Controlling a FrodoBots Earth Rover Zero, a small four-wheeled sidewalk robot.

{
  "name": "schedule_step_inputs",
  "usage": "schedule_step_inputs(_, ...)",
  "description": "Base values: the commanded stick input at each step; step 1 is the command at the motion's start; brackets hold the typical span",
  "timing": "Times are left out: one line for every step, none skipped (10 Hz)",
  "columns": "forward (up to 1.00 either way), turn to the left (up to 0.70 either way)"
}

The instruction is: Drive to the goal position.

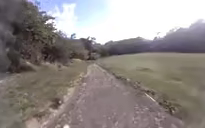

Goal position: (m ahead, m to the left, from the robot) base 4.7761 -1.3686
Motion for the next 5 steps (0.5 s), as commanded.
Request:
schedule_step_inputs(1.0, 0.06)
schedule_step_inputs(1.0, 0.03)
schedule_step_inputs(1.0, 0.02)
schedule_step_inputs(1.0, -0.01)
schedule_step_inputs(1.0, -0.03)
